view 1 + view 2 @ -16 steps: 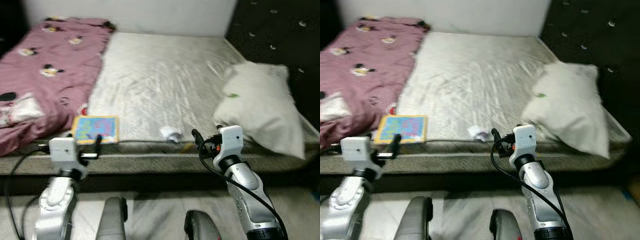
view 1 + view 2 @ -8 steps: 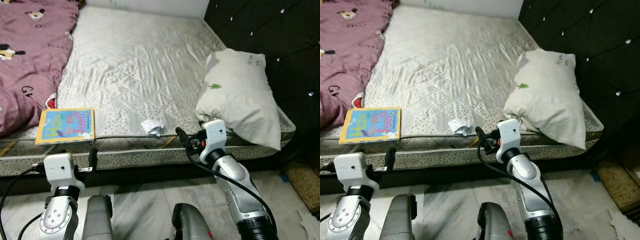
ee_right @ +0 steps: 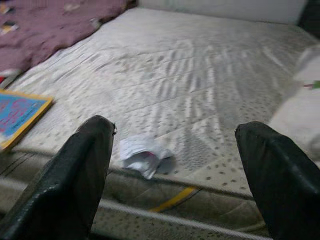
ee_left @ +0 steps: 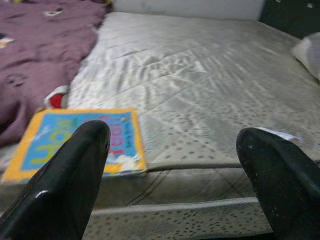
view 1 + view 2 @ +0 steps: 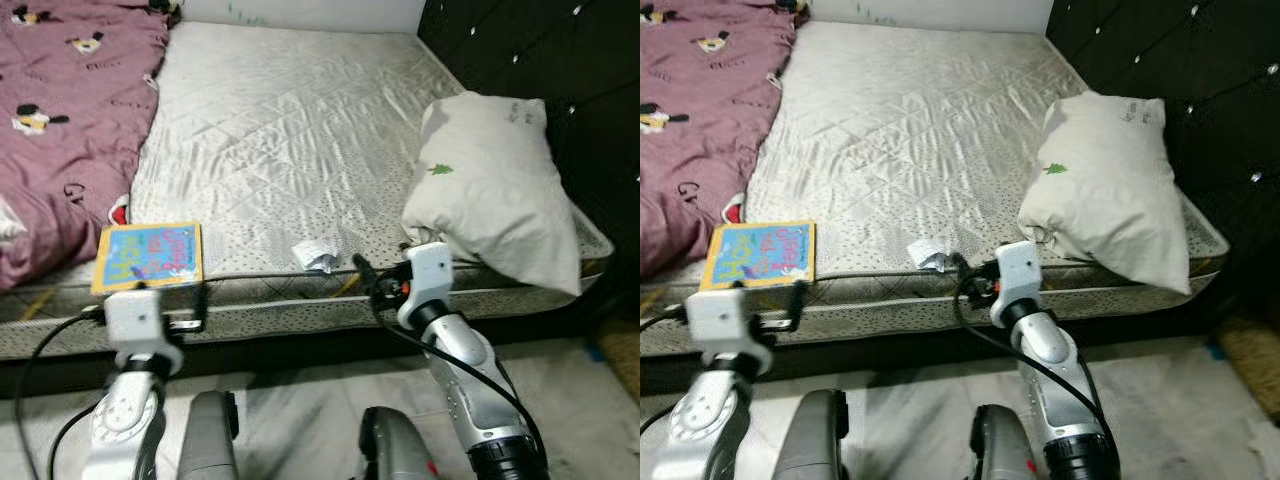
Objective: Clean up the room
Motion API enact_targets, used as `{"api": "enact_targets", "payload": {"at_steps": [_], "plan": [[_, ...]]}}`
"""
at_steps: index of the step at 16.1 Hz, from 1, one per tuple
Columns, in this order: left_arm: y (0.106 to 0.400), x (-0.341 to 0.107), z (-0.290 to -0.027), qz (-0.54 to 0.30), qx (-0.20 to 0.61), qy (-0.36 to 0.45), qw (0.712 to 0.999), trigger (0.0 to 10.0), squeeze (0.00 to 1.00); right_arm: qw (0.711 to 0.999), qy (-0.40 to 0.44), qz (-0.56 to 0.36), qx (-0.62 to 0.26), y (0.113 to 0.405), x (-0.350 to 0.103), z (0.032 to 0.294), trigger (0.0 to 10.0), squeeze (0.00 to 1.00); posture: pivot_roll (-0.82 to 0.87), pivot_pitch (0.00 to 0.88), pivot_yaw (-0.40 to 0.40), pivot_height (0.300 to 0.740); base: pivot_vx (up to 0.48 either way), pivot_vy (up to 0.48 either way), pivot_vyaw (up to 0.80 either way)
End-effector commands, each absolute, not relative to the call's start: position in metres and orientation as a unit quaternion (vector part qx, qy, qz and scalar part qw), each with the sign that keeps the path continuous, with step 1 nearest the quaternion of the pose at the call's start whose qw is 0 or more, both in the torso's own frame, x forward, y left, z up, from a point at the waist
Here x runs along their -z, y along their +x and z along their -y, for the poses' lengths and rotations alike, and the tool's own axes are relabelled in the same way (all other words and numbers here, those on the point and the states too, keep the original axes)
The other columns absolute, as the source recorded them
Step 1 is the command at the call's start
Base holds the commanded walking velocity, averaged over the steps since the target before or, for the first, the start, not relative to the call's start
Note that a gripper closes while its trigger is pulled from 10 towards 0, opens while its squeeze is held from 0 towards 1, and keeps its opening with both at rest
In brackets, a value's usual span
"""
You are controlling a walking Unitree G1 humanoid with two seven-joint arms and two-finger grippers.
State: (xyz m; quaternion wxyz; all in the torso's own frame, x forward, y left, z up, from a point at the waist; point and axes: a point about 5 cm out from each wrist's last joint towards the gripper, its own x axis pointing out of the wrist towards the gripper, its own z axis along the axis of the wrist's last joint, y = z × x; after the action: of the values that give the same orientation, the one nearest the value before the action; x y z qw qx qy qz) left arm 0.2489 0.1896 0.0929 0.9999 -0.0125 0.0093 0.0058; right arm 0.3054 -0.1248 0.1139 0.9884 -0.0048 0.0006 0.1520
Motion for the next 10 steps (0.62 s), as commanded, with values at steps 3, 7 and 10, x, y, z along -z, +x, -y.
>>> {"api": "enact_targets", "payload": {"at_steps": [3, 7, 10], "plan": [[0.259, -0.091, -0.181, -0.021, 0.030, -0.007, 0.999, 10.0, 0.00, 0.993, -0.010, 0.010, -0.113, 0.300, -0.114, 0.140, 10.0, 0.00, 0.02, 0.060, -0.016, 0.600, 0.000, 0.000, 0.00], [0.259, -0.091, -0.180, -0.025, 0.037, -0.007, 0.999, 10.0, 0.00, 0.993, -0.017, 0.008, -0.119, 0.294, -0.112, 0.136, 10.0, 0.00, 0.02, 0.087, -0.014, 0.600, 0.000, 0.000, 0.00], [0.255, -0.091, -0.183, -0.028, 0.032, -0.012, 0.999, 10.0, 0.00, 0.992, -0.022, 0.007, -0.125, 0.293, -0.112, 0.135, 10.0, 0.00, 0.03, 0.103, -0.027, 0.600, 0.000, 0.000, 0.52]]}}
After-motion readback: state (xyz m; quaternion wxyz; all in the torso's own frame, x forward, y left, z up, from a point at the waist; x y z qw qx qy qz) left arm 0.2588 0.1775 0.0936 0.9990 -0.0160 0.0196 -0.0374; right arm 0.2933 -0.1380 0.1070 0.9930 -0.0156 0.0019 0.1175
